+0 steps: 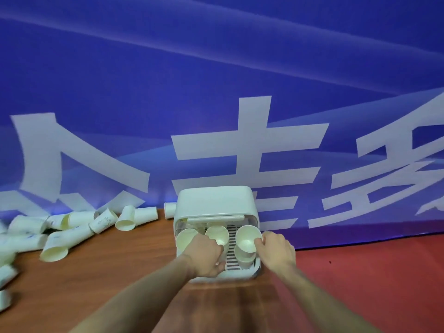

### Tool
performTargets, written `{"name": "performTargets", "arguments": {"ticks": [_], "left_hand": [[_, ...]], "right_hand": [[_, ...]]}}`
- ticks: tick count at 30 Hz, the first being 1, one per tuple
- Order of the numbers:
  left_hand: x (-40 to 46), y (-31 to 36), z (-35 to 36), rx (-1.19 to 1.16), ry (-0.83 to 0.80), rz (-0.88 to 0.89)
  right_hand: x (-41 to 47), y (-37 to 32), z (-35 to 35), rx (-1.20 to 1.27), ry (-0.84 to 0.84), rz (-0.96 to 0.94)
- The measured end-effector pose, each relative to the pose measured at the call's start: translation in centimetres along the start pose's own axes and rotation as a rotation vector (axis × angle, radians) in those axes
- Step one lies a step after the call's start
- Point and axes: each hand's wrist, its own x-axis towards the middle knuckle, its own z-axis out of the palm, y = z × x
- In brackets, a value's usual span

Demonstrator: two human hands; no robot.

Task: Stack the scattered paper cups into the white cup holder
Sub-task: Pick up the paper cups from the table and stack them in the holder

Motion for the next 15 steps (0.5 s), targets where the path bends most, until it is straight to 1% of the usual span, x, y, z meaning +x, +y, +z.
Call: {"name": "performTargets", "arguments": {"ticks": [5,15], "left_hand": [[-1.6,-0.5,3.1,-0.001,-0.044,0.029],[-4.4,-1.4,5.6,-0.045,-0.162,-0.09]], "right_hand": [[1.4,-0.4,2.1,-0.036,-0.045,0.004],[2.4,-0.2,5.7,-0.099,-0.171,0.113]]}}
